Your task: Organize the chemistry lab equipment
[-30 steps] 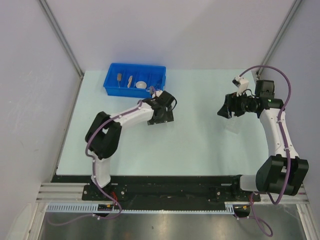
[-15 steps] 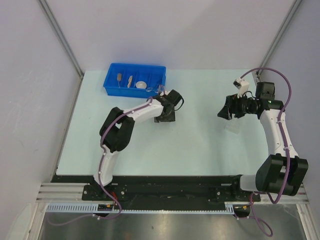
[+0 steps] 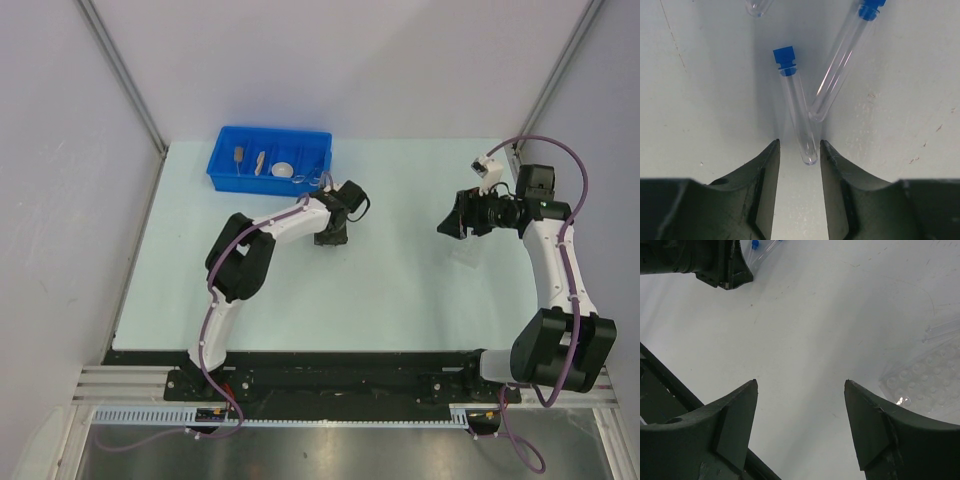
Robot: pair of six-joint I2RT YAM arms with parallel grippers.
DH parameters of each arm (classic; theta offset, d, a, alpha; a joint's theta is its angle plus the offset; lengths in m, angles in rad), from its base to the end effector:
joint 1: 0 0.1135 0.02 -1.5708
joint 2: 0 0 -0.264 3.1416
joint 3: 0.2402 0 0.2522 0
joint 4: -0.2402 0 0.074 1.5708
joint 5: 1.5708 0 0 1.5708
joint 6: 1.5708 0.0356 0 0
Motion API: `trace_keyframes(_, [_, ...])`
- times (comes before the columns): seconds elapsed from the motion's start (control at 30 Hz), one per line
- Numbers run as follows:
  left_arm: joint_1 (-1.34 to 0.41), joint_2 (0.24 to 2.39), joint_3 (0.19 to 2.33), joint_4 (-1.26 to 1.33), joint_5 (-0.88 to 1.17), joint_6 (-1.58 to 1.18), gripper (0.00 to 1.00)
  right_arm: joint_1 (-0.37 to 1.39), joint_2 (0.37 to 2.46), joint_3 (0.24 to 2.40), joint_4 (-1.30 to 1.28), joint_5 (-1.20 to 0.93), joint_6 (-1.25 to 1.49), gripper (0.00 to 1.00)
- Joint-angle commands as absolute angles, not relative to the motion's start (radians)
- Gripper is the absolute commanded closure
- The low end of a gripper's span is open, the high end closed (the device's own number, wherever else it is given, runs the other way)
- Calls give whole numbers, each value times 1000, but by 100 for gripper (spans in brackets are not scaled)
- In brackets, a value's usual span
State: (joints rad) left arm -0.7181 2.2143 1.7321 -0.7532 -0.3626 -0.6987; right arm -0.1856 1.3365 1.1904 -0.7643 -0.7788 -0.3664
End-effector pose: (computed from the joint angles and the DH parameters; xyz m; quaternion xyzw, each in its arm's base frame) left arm 0.3536 -0.2922 0.1630 -0.0207 0.9701 0.0282 0.2403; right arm 0.2707 -0.0254 0.3155 -0.2016 0.8605 0.2638 0.3865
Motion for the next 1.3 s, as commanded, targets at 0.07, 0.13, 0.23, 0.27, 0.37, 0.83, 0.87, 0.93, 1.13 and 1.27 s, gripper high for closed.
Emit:
trace_keyframes(0.07, [-712, 2220, 1727, -778, -394, -713, 64, -207, 1307, 1183, -741, -825, -356, 25])
trace_keyframes(0.13, [-706, 2215, 1706, -769, -385, -725, 67, -209, 1307, 1181, -741, -828, -354, 25])
trace_keyframes(0.23, [-700, 2195, 1672, -756, -380, -736, 70, -215, 1307, 1181, -741, -838, -354, 25])
trace_keyframes(0.27, [-701, 2184, 1663, -752, -380, -739, 71, -216, 1307, 1181, -742, -842, -354, 25])
trace_keyframes(0.37, [-699, 2168, 1637, -744, -382, -745, 74, -219, 1305, 1181, -741, -845, -354, 25])
trace_keyframes(0.83, [-680, 2040, 1445, -686, -379, -761, 87, -225, 1298, 1181, -744, -850, -354, 25])
trace_keyframes(0.87, [-678, 2028, 1430, -677, -379, -759, 88, -225, 1298, 1181, -745, -850, -356, 25])
trace_keyframes(0.93, [-678, 1988, 1389, -673, -379, -758, 90, -224, 1301, 1181, -753, -853, -362, 25])
trace_keyframes(1.13, [-675, 1826, 1228, -620, -351, -712, 99, -195, 1307, 1181, -767, -864, -387, 24])
trace_keyframes(1.27, [-670, 1682, 1094, -511, -304, -646, 100, -147, 1301, 1181, -776, -851, -413, 24])
